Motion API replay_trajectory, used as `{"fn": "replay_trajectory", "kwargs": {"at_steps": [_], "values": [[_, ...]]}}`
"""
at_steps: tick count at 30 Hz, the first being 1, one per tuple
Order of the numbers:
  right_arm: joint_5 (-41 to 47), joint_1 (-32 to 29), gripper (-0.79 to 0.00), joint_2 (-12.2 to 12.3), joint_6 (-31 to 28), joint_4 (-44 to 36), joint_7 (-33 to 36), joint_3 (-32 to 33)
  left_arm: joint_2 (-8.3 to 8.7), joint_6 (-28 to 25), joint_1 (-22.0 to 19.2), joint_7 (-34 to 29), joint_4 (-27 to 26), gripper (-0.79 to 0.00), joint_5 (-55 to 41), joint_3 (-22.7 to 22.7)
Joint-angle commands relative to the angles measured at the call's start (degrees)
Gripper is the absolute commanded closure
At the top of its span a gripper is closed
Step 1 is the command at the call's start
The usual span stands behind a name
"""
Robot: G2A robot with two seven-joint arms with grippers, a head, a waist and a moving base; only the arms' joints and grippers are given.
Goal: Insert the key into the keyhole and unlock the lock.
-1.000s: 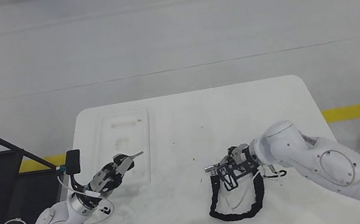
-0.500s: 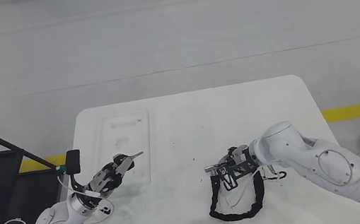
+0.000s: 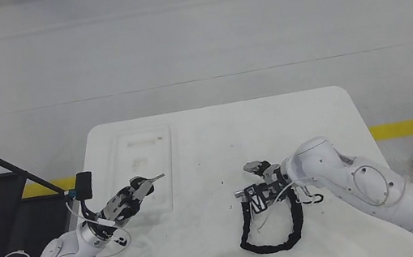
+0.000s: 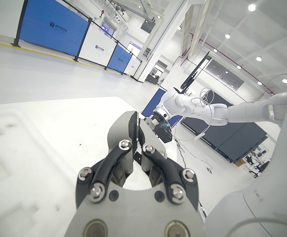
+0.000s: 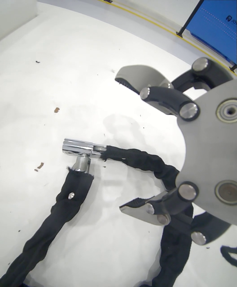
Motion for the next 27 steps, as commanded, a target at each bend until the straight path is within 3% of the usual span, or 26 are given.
{"fn": "replay_trajectory", "kwargs": {"at_steps": [1, 11, 27], "values": [[0.1, 0.3, -0.326, -0.5, 0.0, 1.0, -0.1, -0.3, 0.00, 0.0, 0.0, 0.0, 0.0, 0.000, 0.0, 0.0], [-0.1, 1.2, -0.228, -2.3, -0.2, 4.2, -0.3, -0.5, 0.00, 0.0, 0.0, 0.0, 0.0, 0.000, 0.0, 0.0], [-0.5, 0.5, -0.191, -3.7, -1.2, 5.6, -0.7, 0.1, 0.00, 0.0, 0.0, 0.0, 0.0, 0.000, 0.0, 0.0]]}}
